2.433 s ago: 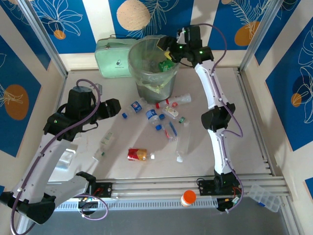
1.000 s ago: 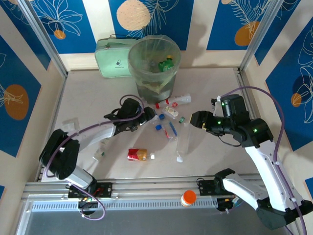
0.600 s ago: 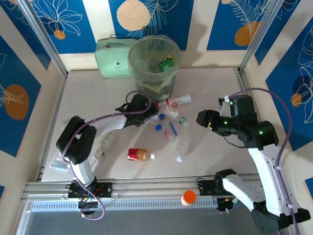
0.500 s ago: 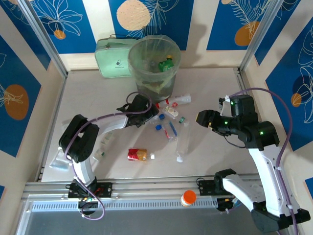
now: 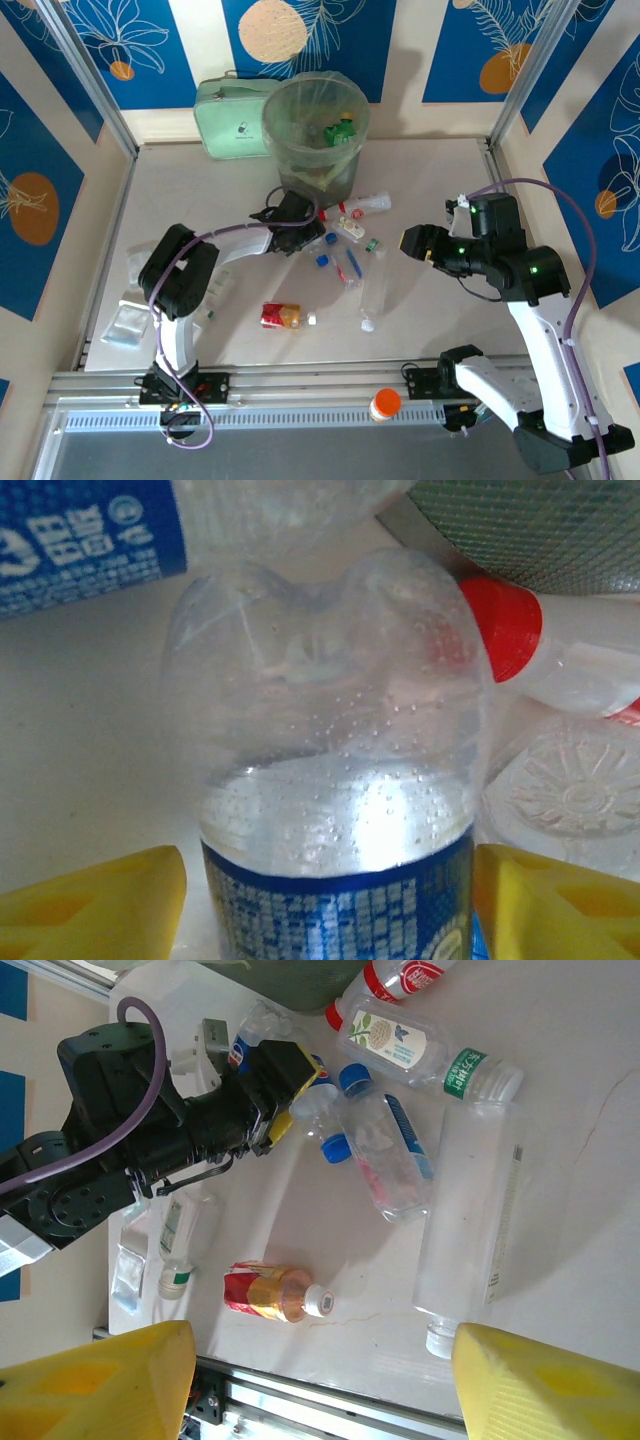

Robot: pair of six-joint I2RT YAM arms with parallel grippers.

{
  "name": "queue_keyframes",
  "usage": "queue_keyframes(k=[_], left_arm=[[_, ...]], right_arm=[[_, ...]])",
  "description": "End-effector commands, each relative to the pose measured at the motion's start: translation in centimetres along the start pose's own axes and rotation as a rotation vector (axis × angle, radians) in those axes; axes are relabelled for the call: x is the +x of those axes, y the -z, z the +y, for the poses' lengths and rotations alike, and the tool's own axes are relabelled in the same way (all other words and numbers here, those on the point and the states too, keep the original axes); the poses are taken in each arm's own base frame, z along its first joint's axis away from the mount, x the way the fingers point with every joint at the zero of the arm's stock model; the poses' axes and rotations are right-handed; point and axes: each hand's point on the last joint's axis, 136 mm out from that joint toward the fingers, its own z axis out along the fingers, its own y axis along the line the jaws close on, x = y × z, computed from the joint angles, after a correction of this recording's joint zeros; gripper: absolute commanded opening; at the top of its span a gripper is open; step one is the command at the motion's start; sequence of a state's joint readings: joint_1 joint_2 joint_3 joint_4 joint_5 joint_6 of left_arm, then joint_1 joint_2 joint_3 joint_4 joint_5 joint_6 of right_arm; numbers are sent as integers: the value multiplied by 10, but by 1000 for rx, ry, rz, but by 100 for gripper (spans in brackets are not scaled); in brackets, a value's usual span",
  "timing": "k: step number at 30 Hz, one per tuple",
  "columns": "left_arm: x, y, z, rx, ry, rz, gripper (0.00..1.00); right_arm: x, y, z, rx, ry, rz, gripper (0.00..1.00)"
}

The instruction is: Put the plastic bottles in the bin

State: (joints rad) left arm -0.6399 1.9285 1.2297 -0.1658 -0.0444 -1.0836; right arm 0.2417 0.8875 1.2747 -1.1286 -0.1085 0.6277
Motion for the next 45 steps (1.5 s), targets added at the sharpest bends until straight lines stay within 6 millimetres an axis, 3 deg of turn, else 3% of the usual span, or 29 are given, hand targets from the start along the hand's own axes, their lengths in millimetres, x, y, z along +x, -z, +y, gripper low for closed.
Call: queue_keyframes(k=[1, 14, 25, 34, 40, 45], left_arm=[[0, -5, 16, -79, -49, 5, 72], [5, 0, 29, -70, -40, 18, 55], [1, 34, 21, 2, -75, -6, 50], [0, 95, 18, 73, -164, -54, 47], [-9, 157, 7, 151, -251, -136, 46], [-29, 219, -18, 211, -333, -248, 46]], right_arm=[[0, 5, 5, -13, 21, 3, 69], [-1, 3, 6, -10, 22, 10, 69], [-2, 4, 11, -23, 34, 13, 68], [-5, 0, 22, -49, 56, 15, 68], [-6, -3, 38, -59, 142, 0, 67], [-8, -7, 50, -56, 193, -4, 67]])
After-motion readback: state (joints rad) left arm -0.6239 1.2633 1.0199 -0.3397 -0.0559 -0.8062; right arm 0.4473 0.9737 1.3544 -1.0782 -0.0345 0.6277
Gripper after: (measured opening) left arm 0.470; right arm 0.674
